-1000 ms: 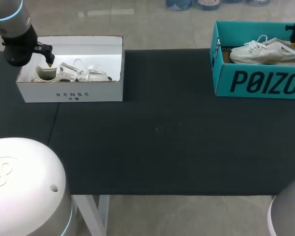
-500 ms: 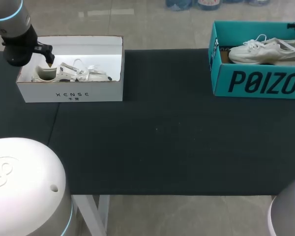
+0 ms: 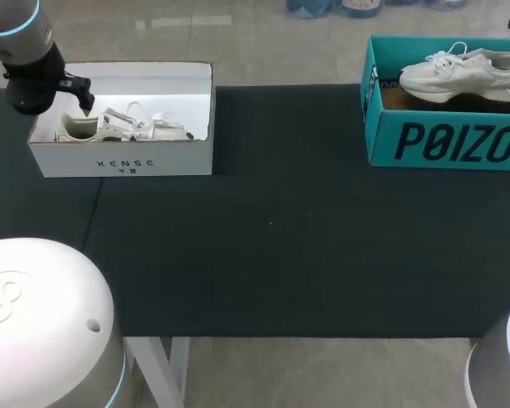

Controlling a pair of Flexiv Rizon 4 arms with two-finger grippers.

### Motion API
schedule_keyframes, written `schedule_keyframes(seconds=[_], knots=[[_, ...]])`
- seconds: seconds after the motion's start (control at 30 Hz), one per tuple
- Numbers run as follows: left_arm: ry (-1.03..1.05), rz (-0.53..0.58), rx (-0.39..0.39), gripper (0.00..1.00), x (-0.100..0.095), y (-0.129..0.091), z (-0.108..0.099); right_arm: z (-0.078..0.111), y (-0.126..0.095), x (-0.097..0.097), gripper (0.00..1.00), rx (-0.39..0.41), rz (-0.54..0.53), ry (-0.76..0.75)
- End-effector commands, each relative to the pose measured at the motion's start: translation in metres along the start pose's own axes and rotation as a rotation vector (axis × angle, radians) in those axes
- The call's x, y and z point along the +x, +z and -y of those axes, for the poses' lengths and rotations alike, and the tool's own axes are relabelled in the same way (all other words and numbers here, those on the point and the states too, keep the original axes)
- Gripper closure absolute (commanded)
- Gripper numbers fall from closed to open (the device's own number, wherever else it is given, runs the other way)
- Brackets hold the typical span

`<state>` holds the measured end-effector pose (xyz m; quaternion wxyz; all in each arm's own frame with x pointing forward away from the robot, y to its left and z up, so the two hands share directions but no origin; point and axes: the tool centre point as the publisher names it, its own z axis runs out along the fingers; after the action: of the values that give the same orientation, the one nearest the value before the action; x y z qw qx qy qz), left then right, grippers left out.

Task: Take the shoe out of the shoebox, open the shoe tongue, remove and reinsert the insole, then place the shoe into the shoebox

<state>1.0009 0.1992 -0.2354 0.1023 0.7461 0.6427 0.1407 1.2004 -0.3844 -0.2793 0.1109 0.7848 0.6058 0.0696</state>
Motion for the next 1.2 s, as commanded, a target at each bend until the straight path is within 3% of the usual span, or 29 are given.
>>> schedule_keyframes(seconds=[0.03, 0.3, 0.6, 0.87, 1.2], knots=[[0.001, 0.001, -0.002, 0.0, 0.0, 0.0, 0.0, 0.025, -0.059, 0.002, 1.0, -0.098, -0.018, 0.004], [0.001, 0.001, -0.002, 0.0, 0.0, 0.0, 0.0, 0.035, -0.123, 0.003, 1.0, -0.131, -0.044, 0.025], [0.001, 0.001, -0.002, 0.0, 0.0, 0.0, 0.0, 0.08, -0.196, 0.004, 1.0, -0.188, -0.029, -0.004], [0.001, 0.001, -0.002, 0.0, 0.0, 0.0, 0.0, 0.157, -0.243, 0.022, 1.0, -0.224, -0.048, -0.002], [0.001, 0.001, -0.002, 0.0, 0.0, 0.0, 0.0, 0.274, -0.264, 0.061, 1.0, -0.249, -0.03, 0.032]])
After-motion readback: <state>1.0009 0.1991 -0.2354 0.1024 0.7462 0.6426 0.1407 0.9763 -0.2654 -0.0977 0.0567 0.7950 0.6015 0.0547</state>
